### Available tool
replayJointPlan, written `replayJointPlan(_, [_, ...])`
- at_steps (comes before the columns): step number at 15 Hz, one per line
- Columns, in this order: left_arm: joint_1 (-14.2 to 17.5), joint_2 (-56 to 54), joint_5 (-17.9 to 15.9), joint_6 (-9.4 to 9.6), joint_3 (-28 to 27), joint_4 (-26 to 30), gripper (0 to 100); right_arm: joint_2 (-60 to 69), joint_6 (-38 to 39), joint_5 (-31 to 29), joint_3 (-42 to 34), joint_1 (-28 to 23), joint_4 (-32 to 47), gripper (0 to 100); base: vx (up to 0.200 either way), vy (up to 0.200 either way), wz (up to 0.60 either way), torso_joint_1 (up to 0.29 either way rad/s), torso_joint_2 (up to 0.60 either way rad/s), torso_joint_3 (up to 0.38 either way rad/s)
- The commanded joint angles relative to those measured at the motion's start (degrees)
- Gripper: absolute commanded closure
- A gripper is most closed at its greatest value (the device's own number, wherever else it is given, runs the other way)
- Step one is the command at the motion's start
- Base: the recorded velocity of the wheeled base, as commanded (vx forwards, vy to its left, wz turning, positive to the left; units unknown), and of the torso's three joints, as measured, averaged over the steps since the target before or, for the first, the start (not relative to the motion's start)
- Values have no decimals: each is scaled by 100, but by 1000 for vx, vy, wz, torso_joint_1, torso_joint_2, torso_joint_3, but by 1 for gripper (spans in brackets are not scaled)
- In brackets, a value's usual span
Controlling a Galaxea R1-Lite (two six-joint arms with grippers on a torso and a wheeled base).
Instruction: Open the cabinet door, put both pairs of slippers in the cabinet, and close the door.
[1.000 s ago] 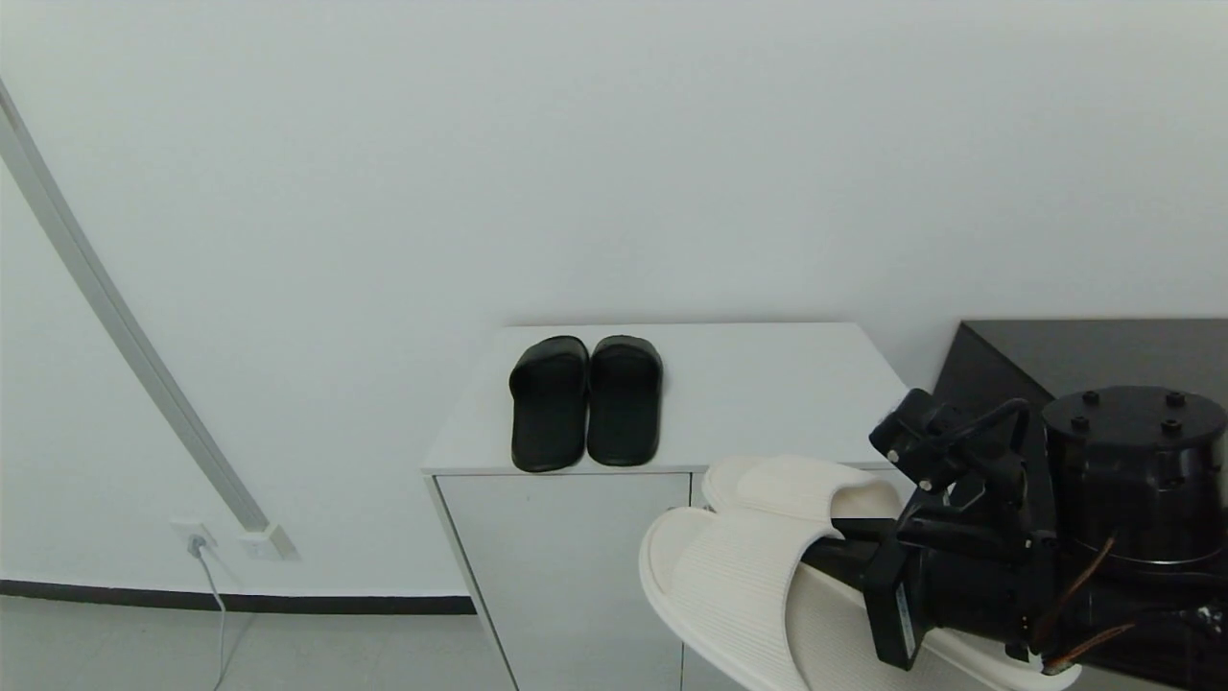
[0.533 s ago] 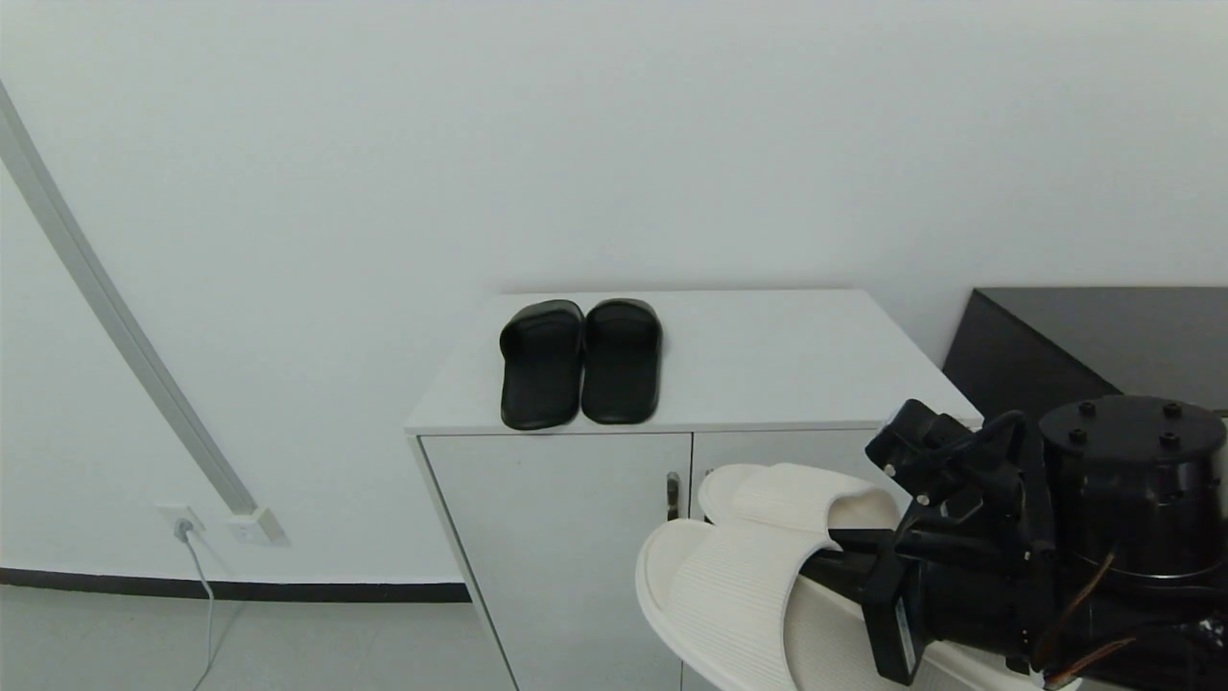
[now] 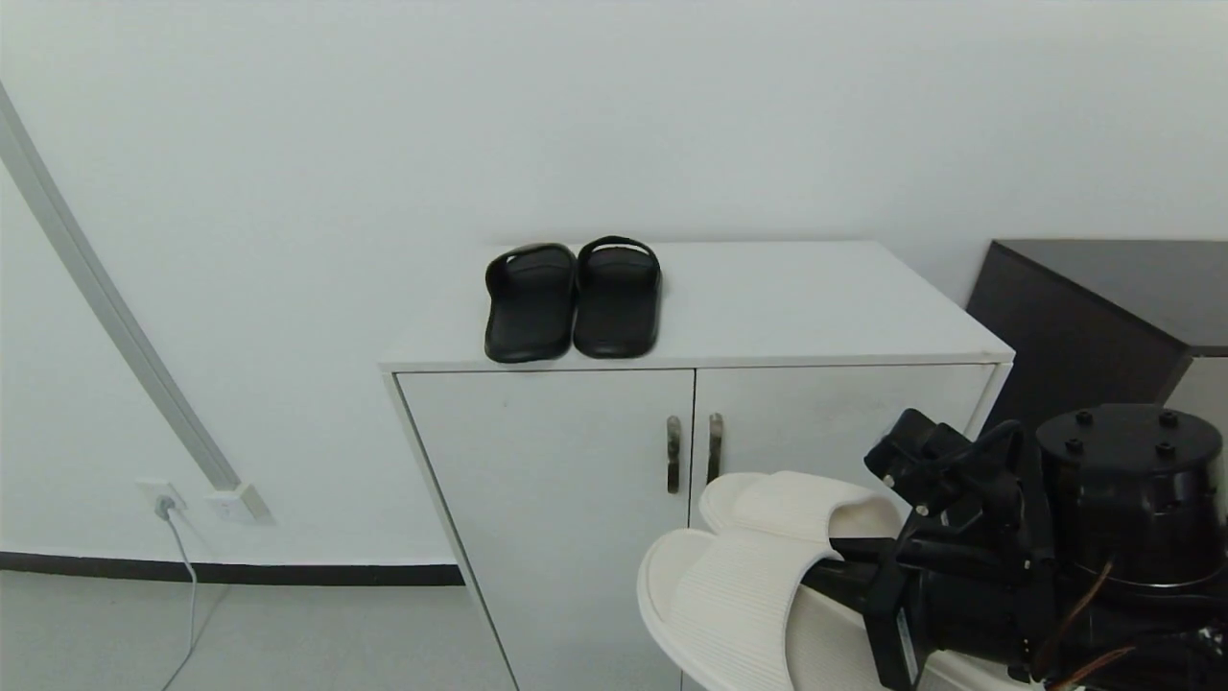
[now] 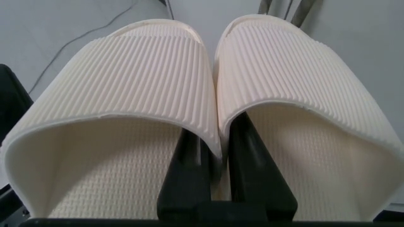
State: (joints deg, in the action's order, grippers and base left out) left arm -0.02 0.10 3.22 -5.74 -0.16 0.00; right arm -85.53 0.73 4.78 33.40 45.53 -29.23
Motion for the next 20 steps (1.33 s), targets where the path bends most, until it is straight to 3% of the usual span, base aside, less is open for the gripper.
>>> replayJointPlan(1, [-6,8,3,3,-2,0,0,-34,-3,6,-44,8,-3,100,0,0,0,-178,496,315])
replayJointPlan(8, [2,8,3,20,7,0,0,-122,-3,23,-62,17,-3,100,0,0,0,-152,472,327])
replayJointPlan(11, [-6,8,-128,284,7,9,0,-166,-3,23,-62,17,-3,100,0,0,0,-105,456,346])
replayJointPlan(17, [-42,219,-243,293,-2,26,0,-175,-12,23,-88,8,-3,100,0,0,0,-50,443,393])
replayJointPlan(19, [-33,562,-234,214,-292,-26,0,-166,-12,23,-123,17,-12,100,0,0,0,0,197,188])
replayJointPlan(20, [-33,878,-252,-23,-775,-26,0,-166,-29,23,-132,17,-39,100,0,0,0,2,85,76])
